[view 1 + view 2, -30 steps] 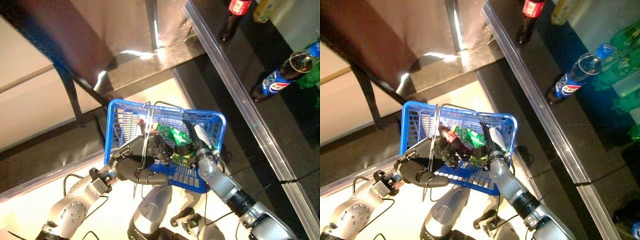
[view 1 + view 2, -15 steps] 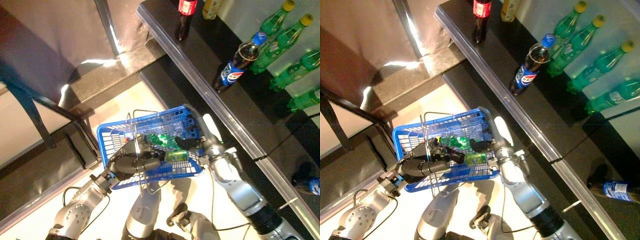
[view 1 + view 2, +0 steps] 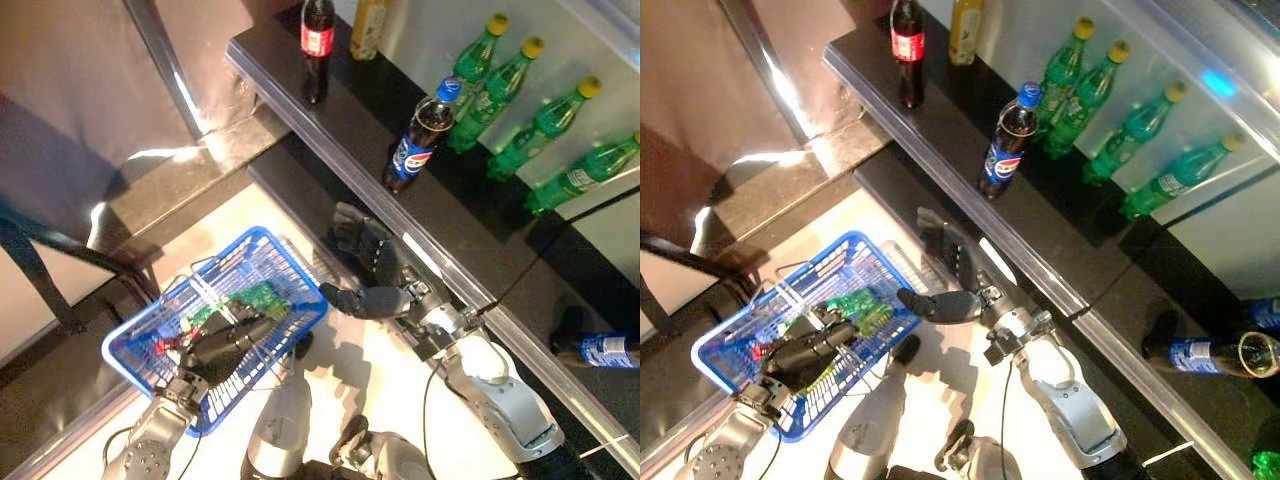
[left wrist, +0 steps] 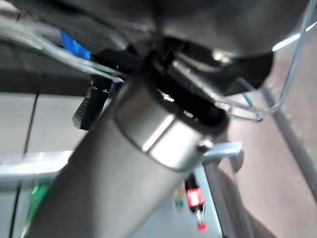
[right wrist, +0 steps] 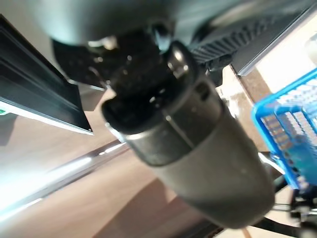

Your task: Pick up the drink and place into the basket.

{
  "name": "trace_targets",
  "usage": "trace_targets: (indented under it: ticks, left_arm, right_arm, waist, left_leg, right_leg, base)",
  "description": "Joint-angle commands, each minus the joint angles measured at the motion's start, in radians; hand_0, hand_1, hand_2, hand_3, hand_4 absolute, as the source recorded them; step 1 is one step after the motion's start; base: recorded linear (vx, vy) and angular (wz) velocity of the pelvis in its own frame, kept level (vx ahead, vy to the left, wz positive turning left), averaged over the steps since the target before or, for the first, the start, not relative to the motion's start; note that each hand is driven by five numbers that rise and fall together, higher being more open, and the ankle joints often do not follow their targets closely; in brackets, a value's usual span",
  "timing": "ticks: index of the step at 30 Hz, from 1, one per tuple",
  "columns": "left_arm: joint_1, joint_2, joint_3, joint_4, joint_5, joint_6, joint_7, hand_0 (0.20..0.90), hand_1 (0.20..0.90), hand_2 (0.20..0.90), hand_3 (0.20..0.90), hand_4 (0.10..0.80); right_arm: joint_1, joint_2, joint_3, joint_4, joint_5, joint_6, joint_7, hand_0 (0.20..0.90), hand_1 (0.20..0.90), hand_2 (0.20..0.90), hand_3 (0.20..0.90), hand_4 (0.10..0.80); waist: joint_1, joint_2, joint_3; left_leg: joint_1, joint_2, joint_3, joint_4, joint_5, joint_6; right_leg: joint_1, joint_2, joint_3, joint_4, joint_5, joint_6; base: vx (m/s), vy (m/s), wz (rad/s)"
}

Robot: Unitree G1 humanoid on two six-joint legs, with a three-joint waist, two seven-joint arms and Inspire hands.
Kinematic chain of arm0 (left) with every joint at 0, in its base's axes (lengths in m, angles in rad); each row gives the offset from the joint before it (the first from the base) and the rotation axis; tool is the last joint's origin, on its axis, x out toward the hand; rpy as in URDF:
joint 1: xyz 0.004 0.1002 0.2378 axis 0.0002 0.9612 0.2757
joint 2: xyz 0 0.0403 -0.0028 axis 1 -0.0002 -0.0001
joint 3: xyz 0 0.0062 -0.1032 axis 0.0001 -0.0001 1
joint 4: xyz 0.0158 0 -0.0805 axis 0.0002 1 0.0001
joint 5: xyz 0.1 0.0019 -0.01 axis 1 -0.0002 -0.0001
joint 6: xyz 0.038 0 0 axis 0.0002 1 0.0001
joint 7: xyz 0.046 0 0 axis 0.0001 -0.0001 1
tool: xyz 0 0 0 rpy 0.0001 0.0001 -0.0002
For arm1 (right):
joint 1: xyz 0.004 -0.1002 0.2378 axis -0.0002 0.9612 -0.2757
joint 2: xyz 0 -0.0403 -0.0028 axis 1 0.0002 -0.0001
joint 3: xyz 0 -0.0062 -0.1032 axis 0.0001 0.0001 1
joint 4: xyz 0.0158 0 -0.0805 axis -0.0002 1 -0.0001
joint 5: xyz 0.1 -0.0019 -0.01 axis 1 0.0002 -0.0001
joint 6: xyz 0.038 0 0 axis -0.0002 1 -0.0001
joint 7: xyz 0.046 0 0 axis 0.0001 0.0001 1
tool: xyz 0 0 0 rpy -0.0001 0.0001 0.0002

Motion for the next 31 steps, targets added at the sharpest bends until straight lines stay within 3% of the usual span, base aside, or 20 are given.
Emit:
trace_targets:
  ticks: [1, 3, 7, 12, 14, 17, 23, 31]
  left_arm:
    - [-0.042, -0.072, 0.034, -0.117, -0.102, -0.255, -0.135, 0.300, 0.300, 0.300, 0.200, 0.100]
    - [-0.006, -0.108, 0.053, -0.020, -0.115, -0.326, -0.106, 0.300, 0.300, 0.300, 0.200, 0.100]
    - [0.013, -0.149, 0.075, 0.095, -0.158, -0.351, -0.042, 0.300, 0.300, 0.300, 0.200, 0.100]
    - [-0.021, -0.150, 0.029, 0.344, -0.176, -0.377, 0.085, 0.300, 0.300, 0.300, 0.200, 0.100]
    - [-0.044, -0.148, 0.013, 0.430, -0.101, -0.408, 0.126, 0.300, 0.300, 0.300, 0.200, 0.100]
    - [-0.068, -0.154, -0.019, 0.517, -0.058, -0.396, 0.209, 0.300, 0.300, 0.300, 0.200, 0.100]
    - [-0.117, -0.193, 0.002, 0.752, 0.067, -0.323, 0.278, 0.300, 0.300, 0.300, 0.200, 0.100]
    - [-0.125, -0.216, 0.003, 0.866, 0.102, -0.302, 0.248, 0.300, 0.300, 0.300, 0.200, 0.100]
  right_arm:
    - [0.103, -0.007, -0.002, -0.003, 0.074, -0.104, 0.095, 0.900, 0.900, 0.900, 0.900, 0.800]
    - [0.173, 0.004, -0.010, 0.046, 0.058, -0.123, 0.152, 0.900, 0.900, 0.900, 0.900, 0.800]
    - [0.239, 0.014, -0.020, 0.139, 0.066, -0.124, 0.184, 0.900, 0.900, 0.900, 0.900, 0.800]
    - [0.266, 0.056, 0.007, 0.414, -0.008, -0.162, 0.121, 0.900, 0.900, 0.900, 0.900, 0.800]
    - [0.261, 0.064, 0.020, 0.538, -0.081, -0.191, 0.078, 0.900, 0.900, 0.900, 0.900, 0.800]
    - [0.249, 0.081, 0.037, 0.709, -0.177, -0.208, 0.014, 0.900, 0.900, 0.900, 0.900, 0.800]
    - [0.213, 0.169, 0.009, 1.074, -0.252, -0.165, -0.098, 0.900, 0.900, 0.900, 0.900, 0.800]
    - [0.192, 0.236, -0.073, 1.403, -0.296, -0.133, -0.163, 0.900, 0.900, 0.900, 0.900, 0.800]
  waist:
    - [-0.076, 0.054, -0.308]
    - [-0.101, 0.044, -0.337]
    - [-0.128, 0.031, -0.363]
    - [-0.184, 0.033, -0.395]
    - [-0.202, 0.038, -0.403]
    - [-0.219, 0.044, -0.410]
    - [-0.236, 0.046, -0.421]
    - [-0.231, 0.059, -0.433]
  left_leg:
    - [0.139, 0.046, 0.024, -0.045, -0.102, -0.005]
    - [0.152, 0.059, 0.061, -0.068, -0.099, -0.010]
    - [0.171, 0.073, 0.107, -0.097, -0.098, -0.014]
    - [0.187, 0.092, 0.185, -0.114, -0.103, -0.023]
    - [0.188, 0.100, 0.209, -0.117, -0.107, -0.025]
    - [0.185, 0.107, 0.230, -0.117, -0.111, -0.028]
    - [0.192, 0.103, 0.247, -0.117, -0.128, -0.023]
    - [0.195, 0.098, 0.247, -0.117, -0.136, -0.016]
  right_leg:
    - [-0.039, -0.002, 0.034, -0.077, 0.158, 0.017]
    - [-0.018, 0.003, 0.054, -0.127, 0.172, 0.023]
    - [0.008, 0.003, 0.072, -0.192, 0.198, 0.031]
    - [0.025, -0.006, 0.099, -0.259, 0.239, 0.047]
    - [0.028, -0.012, 0.104, -0.280, 0.251, 0.052]
    - [0.033, -0.021, 0.104, -0.303, 0.267, 0.058]
    - [0.041, -0.039, 0.090, -0.318, 0.275, 0.062]
    - [0.045, -0.041, 0.077, -0.328, 0.275, 0.053]
  base:
    - [-0.002, -0.022, -0.23]
    - [-0.007, -0.032, -0.36]
    - [-0.025, -0.047, -0.37]
    - [-0.032, -0.022, -0.33]
    - [-0.033, 0.012, -0.36]
    - [-0.036, 0.011, -0.26]
    - [-0.010, 0.002, -0.03]
    - [0.001, 0.012, -0.01]
